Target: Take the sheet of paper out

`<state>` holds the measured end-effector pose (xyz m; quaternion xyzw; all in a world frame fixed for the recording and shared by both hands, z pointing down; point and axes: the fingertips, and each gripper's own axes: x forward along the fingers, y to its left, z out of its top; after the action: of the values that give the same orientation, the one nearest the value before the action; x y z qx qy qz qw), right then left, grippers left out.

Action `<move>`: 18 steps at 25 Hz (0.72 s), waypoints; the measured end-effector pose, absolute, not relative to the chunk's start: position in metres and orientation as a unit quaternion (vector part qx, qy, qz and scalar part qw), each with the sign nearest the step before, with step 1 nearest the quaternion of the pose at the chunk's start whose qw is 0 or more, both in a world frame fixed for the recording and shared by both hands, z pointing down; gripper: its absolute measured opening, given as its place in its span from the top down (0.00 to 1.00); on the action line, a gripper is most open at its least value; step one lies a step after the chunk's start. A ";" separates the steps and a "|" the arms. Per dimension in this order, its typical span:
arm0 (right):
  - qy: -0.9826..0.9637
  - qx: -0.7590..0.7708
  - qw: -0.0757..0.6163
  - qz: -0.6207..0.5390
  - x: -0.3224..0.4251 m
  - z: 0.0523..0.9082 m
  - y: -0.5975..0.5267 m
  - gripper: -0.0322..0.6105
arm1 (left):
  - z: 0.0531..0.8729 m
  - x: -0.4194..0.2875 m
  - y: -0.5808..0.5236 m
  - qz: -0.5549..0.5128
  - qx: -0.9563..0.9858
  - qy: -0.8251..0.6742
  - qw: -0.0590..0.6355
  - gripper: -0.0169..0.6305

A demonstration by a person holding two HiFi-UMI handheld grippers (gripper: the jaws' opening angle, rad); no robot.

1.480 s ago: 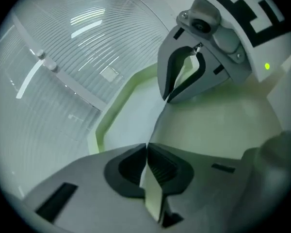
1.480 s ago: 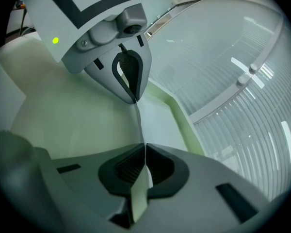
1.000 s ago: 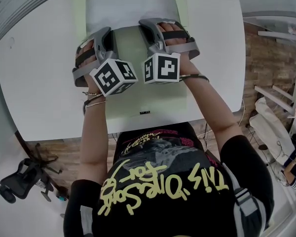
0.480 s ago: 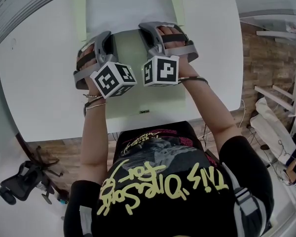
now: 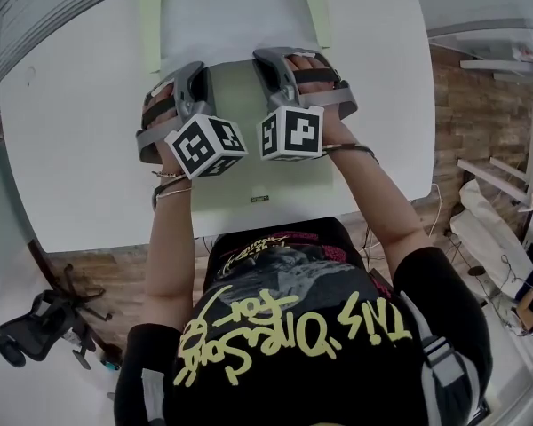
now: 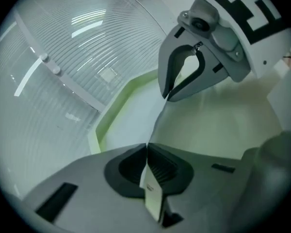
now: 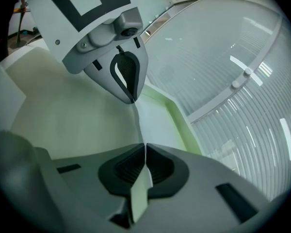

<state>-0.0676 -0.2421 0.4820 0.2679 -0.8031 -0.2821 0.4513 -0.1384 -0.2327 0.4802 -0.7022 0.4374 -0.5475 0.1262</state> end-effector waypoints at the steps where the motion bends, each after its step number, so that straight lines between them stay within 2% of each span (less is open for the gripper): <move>1: -0.803 0.268 0.452 -0.282 -0.067 0.482 -0.241 0.93 | 0.480 -0.139 -0.232 -0.547 -0.702 0.437 0.126 0.95; 18: -0.811 0.269 0.446 -0.266 -0.066 0.474 -0.224 0.93 | 0.476 -0.137 -0.215 -0.544 -0.709 0.434 0.115 0.95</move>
<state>-0.0658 -0.2240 0.4737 0.2692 -0.8108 -0.2665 0.4463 -0.1372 -0.2147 0.4764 -0.7089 0.4341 -0.5439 0.1147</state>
